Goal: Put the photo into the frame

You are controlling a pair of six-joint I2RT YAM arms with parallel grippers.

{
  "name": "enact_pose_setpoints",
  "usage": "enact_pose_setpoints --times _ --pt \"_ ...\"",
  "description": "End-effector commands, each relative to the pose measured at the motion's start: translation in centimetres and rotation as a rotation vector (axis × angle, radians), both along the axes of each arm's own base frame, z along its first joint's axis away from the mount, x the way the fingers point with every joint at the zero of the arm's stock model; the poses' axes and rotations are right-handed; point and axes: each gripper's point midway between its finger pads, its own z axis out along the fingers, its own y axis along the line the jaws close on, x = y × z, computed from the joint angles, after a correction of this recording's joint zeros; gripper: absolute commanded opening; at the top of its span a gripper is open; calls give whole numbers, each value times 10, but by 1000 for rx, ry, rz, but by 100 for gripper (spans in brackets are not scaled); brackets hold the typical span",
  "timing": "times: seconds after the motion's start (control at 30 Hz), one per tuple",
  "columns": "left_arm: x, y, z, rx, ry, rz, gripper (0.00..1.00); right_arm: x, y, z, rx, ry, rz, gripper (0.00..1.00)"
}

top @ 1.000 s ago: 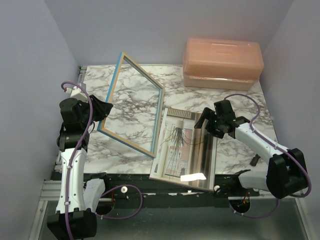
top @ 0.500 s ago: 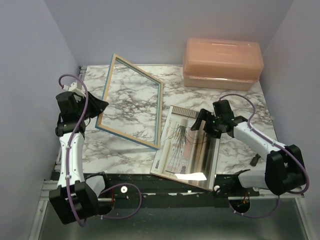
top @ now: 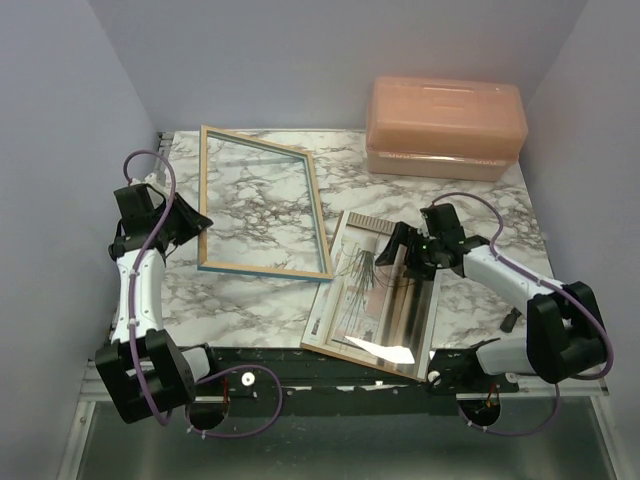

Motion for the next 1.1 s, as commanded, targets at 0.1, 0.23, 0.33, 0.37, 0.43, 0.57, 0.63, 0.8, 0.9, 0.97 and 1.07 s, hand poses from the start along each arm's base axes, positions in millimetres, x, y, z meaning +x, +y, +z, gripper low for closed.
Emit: enact_pose_setpoints --times 0.1,0.23,0.33,0.37,0.43,0.57,0.63,0.8,0.9,0.97,1.07 --pt "-9 20 -19 118 138 7 0 1 31 10 194 -40 74 97" --pt "-8 16 -21 103 133 -20 0 9 51 14 253 -40 120 93" --pt "-11 15 -22 107 126 -22 0 19 72 16 269 -41 161 90" --pt "-12 15 -21 112 121 -22 0 22 79 15 273 -38 172 88" --pt "-13 17 -21 125 119 -14 0 29 98 16 285 -38 201 85" --pt "-15 18 -20 138 116 -8 0 35 134 10 302 -24 257 74" --pt "-15 18 -20 138 114 -8 0 36 149 3 305 -2 279 68" --pt "-15 18 -18 138 110 -9 0 40 166 -24 261 46 296 51" --pt "-15 18 -17 139 106 -8 0 36 166 -39 234 91 293 45" --pt "-14 17 -17 136 103 -13 0 34 169 -43 238 97 301 43" --pt "-14 16 -16 132 101 -16 0 30 174 -49 236 115 307 36"
